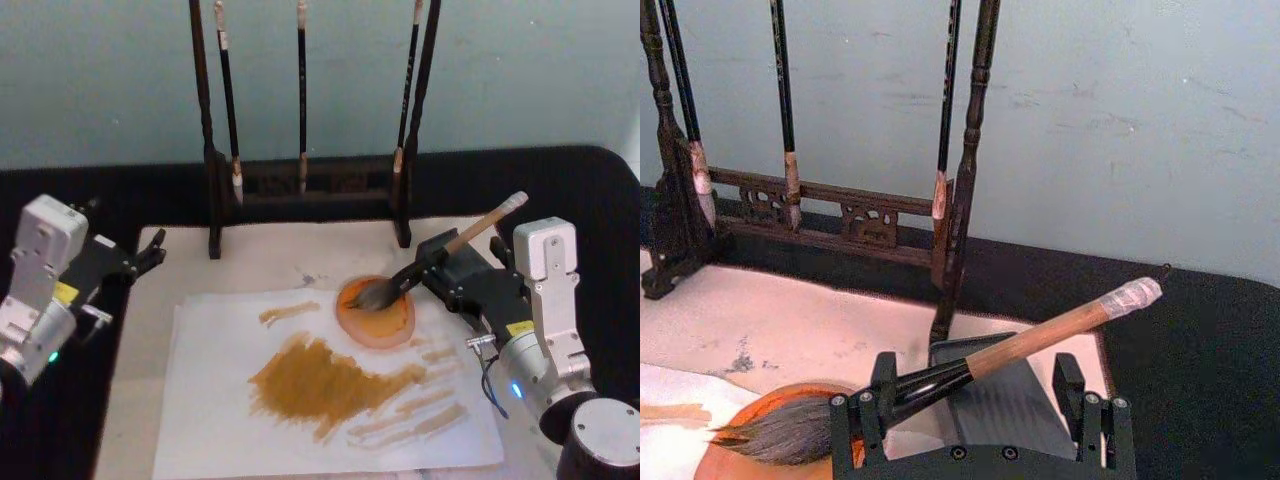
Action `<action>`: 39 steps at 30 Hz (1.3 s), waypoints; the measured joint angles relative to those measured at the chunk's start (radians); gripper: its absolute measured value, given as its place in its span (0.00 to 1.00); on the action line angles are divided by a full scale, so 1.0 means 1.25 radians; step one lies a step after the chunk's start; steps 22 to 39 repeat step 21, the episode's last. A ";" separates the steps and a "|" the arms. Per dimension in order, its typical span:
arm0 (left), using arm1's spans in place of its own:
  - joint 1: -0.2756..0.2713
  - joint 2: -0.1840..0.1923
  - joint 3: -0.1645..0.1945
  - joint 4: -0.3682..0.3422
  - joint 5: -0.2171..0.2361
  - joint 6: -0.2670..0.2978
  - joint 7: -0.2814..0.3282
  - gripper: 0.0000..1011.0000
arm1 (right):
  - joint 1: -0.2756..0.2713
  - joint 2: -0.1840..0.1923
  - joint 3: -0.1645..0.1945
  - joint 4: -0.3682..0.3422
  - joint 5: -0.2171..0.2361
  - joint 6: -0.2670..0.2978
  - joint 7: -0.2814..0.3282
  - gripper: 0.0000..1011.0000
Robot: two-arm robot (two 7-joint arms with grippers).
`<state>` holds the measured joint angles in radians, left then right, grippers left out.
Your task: Pick up the brush from the inkstone, write on the paper, then place the brush back to its original position.
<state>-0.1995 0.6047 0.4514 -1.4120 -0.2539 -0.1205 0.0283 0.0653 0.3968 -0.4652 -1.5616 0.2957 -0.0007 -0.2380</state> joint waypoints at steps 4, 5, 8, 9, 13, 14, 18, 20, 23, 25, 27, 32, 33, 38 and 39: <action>0.000 0.000 0.000 0.000 0.000 0.000 0.000 1.00 | 0.000 0.000 0.000 0.000 0.000 0.000 0.000 0.99; 0.000 0.000 0.000 0.000 0.000 0.000 0.000 1.00 | 0.000 0.000 0.000 0.000 0.000 0.000 0.000 0.99; 0.000 0.000 0.000 0.000 0.000 0.000 0.000 1.00 | 0.000 0.000 0.000 0.000 0.000 0.000 0.000 0.99; 0.000 0.000 0.000 0.000 0.000 0.000 0.000 1.00 | 0.000 0.000 0.000 0.000 0.000 0.000 0.000 0.99; 0.000 0.000 0.000 0.000 0.000 0.000 0.000 1.00 | 0.000 0.000 0.000 0.000 0.000 0.000 0.000 0.99; 0.000 0.000 0.000 0.000 0.000 0.000 0.000 1.00 | 0.000 0.000 0.000 0.000 0.000 0.000 0.000 0.99; 0.000 0.000 0.000 0.000 0.000 0.000 0.000 1.00 | 0.000 0.000 0.000 0.000 0.000 0.000 0.000 0.99; 0.000 0.000 0.000 0.000 0.000 0.000 0.000 1.00 | 0.000 0.000 0.000 0.000 0.000 0.000 0.000 0.99; 0.000 0.000 0.000 0.000 0.000 0.000 0.000 1.00 | 0.000 0.000 0.000 0.000 0.000 0.000 0.000 0.99; 0.000 0.000 0.000 0.000 0.000 0.000 0.000 1.00 | 0.000 0.000 0.000 0.000 0.000 0.000 0.000 0.99; 0.000 0.000 0.000 0.000 0.000 0.000 0.000 1.00 | 0.000 0.000 0.000 0.000 0.000 0.000 0.000 0.99; 0.000 0.000 0.000 0.000 0.000 0.000 0.000 1.00 | 0.000 0.000 0.000 0.000 0.000 0.000 0.000 0.99; 0.000 0.000 0.000 0.000 0.000 0.000 0.000 1.00 | 0.000 0.000 0.000 0.000 0.000 0.000 0.000 0.99; 0.000 0.000 0.000 0.000 0.000 0.000 0.000 1.00 | 0.000 0.000 0.000 0.000 0.000 0.000 0.000 0.99; 0.000 0.000 0.000 0.000 0.000 0.000 0.000 1.00 | 0.000 0.000 0.000 0.000 0.000 0.000 0.000 0.99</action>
